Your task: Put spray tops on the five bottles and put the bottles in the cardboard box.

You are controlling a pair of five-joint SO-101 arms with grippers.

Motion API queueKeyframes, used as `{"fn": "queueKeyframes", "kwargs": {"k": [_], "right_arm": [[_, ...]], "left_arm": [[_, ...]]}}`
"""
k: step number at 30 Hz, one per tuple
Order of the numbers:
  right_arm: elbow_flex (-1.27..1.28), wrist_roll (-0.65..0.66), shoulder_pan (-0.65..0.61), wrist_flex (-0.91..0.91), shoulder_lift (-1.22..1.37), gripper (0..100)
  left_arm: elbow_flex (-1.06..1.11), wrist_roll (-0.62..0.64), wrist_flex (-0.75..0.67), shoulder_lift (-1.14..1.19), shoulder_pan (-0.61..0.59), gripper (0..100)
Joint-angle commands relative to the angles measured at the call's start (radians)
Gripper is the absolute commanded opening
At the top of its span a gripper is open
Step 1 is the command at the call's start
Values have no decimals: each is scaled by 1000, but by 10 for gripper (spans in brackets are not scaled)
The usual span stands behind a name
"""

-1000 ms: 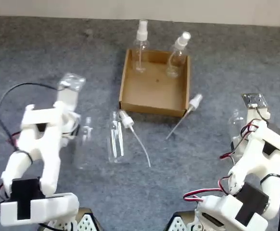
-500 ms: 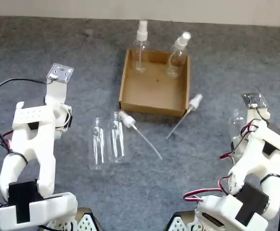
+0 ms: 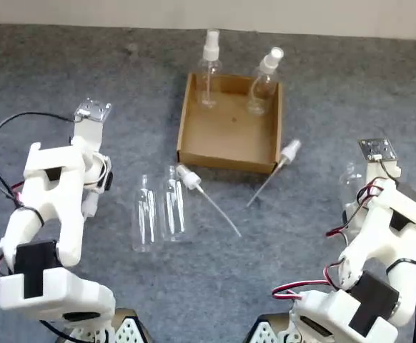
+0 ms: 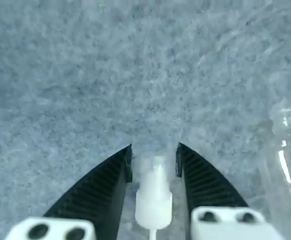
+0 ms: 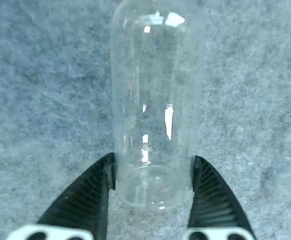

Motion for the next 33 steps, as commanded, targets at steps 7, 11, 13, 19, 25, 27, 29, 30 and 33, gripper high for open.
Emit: {"fn": "queueKeyframes", "kwargs": {"k": [7,11,13,19,25,27,29,30,33], "right_arm": [[39,12,-19,-2,10,95],[39,14,-18,-4,10,95],[39,46,-16,-4,10,95],[41,83,-15,-1,10,95],[33,89,-16,-1,8,95],[31,89,-16,1,8,96],[31,83,-18,2,8,97],[31,83,-21,4,8,104],[31,35,-22,4,8,176]], "left_arm": [[1,-55,81,4,31,126],[56,-55,41,4,31,126],[84,-55,23,4,31,123],[90,-49,12,-8,35,2],[-30,25,101,-134,39,9],[-50,64,137,-203,44,9],[-45,91,152,-271,67,9],[-38,107,155,-302,76,9],[13,169,152,-377,113,9]]}}
